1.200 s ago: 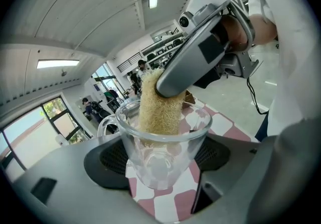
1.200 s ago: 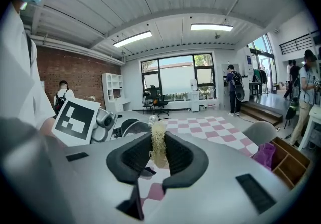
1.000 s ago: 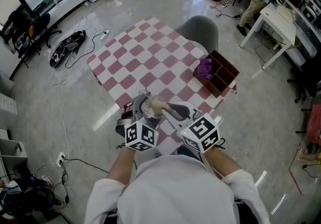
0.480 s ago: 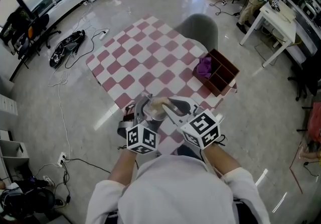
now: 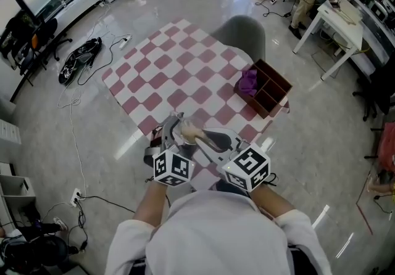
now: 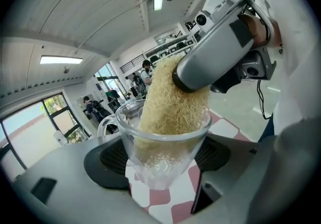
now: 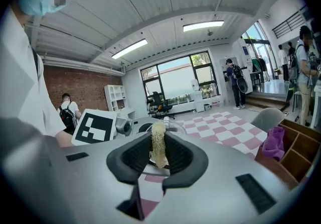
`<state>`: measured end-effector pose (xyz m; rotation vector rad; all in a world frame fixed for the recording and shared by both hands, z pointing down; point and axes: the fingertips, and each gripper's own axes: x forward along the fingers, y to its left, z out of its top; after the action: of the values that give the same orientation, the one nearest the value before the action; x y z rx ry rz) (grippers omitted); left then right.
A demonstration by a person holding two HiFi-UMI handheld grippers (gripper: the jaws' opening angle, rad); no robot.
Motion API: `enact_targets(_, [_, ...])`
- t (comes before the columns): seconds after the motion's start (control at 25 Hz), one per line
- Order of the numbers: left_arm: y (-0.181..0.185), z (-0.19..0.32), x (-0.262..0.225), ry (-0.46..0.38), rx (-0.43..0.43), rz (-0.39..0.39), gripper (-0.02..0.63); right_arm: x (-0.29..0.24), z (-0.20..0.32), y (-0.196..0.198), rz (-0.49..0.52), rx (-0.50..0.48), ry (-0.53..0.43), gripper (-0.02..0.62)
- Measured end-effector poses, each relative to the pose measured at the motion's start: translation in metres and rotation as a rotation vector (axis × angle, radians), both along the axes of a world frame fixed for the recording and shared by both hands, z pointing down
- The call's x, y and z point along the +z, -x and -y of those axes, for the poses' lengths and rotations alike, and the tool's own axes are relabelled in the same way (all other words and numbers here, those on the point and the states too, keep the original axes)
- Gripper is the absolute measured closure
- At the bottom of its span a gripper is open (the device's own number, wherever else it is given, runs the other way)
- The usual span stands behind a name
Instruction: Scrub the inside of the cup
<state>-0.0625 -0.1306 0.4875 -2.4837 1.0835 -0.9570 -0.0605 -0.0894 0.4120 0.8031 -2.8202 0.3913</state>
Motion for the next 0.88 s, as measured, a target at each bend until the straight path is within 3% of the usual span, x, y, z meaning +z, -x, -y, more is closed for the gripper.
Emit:
enact_targets(0.52, [-0.013,0.023,0.008,0.113,-0.059,-0.321,0.232,-0.018,0.034,-0.034,0.089,0.103,-0.048,0.509])
enact_targets(0.88, [-0.02,0.059,0.024,0.158,-0.106,-0.401,0.232,-0.021,0.067,-0.058,0.104,0.132,-0.072,0.509])
